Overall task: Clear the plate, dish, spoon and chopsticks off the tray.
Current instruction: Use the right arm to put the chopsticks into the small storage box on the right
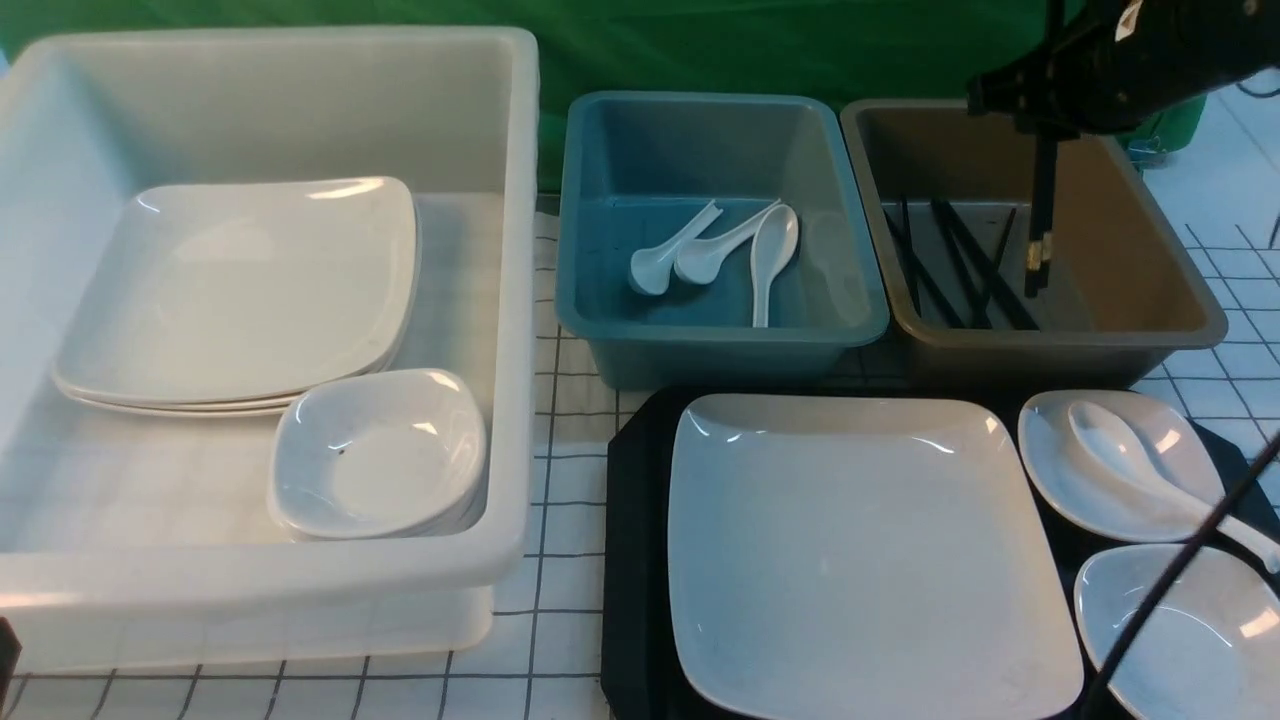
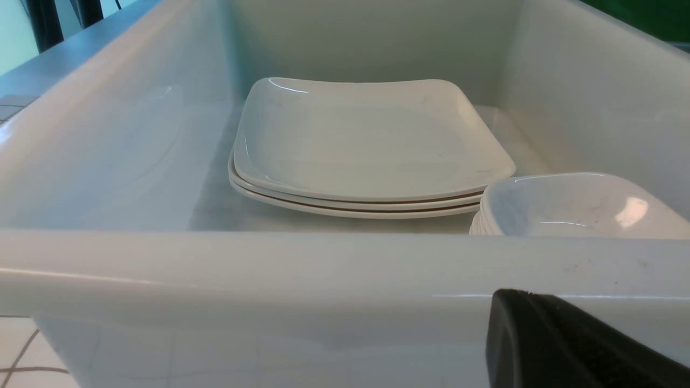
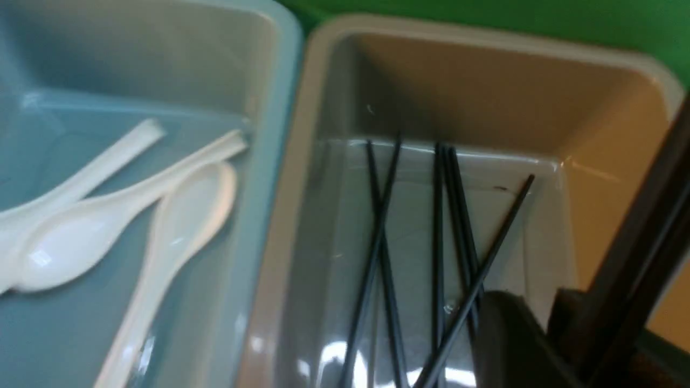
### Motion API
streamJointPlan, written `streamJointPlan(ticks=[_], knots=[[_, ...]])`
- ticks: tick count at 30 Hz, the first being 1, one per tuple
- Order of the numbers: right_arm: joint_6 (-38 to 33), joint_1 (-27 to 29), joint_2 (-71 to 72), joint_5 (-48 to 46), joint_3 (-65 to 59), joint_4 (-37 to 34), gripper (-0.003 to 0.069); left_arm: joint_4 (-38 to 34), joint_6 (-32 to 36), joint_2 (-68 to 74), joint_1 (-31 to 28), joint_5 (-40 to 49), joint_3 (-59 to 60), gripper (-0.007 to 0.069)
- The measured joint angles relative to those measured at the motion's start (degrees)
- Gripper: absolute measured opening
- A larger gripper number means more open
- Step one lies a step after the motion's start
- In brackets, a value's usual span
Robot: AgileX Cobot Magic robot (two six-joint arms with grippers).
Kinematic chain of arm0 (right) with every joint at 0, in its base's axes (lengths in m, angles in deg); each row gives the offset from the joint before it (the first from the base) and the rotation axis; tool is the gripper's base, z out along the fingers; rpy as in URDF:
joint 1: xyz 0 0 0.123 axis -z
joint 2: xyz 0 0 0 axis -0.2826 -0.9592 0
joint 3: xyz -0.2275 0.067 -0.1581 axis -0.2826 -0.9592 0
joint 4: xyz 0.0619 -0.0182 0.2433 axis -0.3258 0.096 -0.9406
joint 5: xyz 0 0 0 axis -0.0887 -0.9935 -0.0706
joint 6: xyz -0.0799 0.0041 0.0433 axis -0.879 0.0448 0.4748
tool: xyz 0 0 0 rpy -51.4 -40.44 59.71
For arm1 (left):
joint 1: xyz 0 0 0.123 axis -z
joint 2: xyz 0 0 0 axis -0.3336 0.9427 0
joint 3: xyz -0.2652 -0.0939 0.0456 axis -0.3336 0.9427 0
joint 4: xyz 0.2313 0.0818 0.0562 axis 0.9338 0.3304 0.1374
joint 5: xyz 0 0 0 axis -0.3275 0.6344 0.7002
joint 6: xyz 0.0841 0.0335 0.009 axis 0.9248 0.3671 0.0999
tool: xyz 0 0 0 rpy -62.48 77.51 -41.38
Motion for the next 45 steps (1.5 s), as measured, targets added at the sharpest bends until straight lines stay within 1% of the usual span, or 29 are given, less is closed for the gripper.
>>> streamJointPlan(ticks=[6,8,19,25,28,30,31,32,33,34,35,37,39,40,42,44,45], knots=[[2.1,2.4,-7.9,-0.1,4.1,-0.1,0.0102,0.0,-0.1,0.0,0.0,0.0,0.0,0.0005],[3.1,2.6,-8.9,-0.1,4.2,-0.2,0.0102,0.0,-0.1,0.0,0.0,0.0,0.0,0.0005],[4.0,2.7,-12.2,0.1,4.5,-2.0,0.0103,0.0,-0.1,0.0,0.0,0.0,0.0,0.0005],[4.1,2.7,-12.8,1.9,4.5,-2.1,0.0121,0.0,-0.1,0.0,0.0,0.0,0.0,0.0005],[4.1,2.7,-12.8,2.9,4.5,-2.1,0.0162,0.0,0.0,0.0,0.0,0.0,0.0,0.0005],[4.1,2.7,-12.8,2.9,4.5,-2.1,0.0226,0.0,0.0,0.0,0.0,0.0,0.0,0.0005],[4.1,2.7,-12.8,2.9,4.5,-2.1,0.0234,0.0,0.0,0.0,0.0,0.0,0.0,0.0005],[4.2,2.7,-12.8,2.9,4.5,-2.1,0.0300,0.0,0.0,0.0,0.0,0.0,0.0,0.0005],[4.3,2.7,-12.8,2.7,4.5,-2.1,0.0340,0.0,0.0,0.0,0.0,0.0,0.0,0.0005],[4.3,2.7,-12.8,2.7,4.5,-2.1,0.0348,0.0,0.0,0.0,0.0,0.0,0.0,0.0005],[4.3,2.7,-12.8,2.1,4.6,-2.1,0.0394,0.0,0.0,0.0,0.0,0.0,0.0,0.0005],[4.3,2.7,-12.5,0.1,5.1,-2.1,0.0427,0.0,0.0,0.0,0.0,0.0,0.0,0.0005],[3.6,2.7,-11.5,-3.2,6.0,-2.2,0.0419,0.0,0.0,0.0,0.0,0.0,0.0,0.0005],[2.5,2.7,-10.6,-5.5,6.8,-2.2,0.0399,0.0,0.0,0.0,0.0,0.0,0.0,0.0005],[-2.1,2.7,-8.3,-11.7,8.8,-2.2,0.0323,0.0,0.0,0.0,0.0,0.0,0.0,0.0005],[-7.1,2.7,-5.5,-18.8,10.3,-2.1,0.0214,0.0,0.0,0.0,0.0,0.0,0.0,0.0005],[-7.7,2.7,-5.2,-19.5,10.6,-2.1,0.0203,0.0,0.0,0.0,0.0,0.0,0.0,0.0005]])
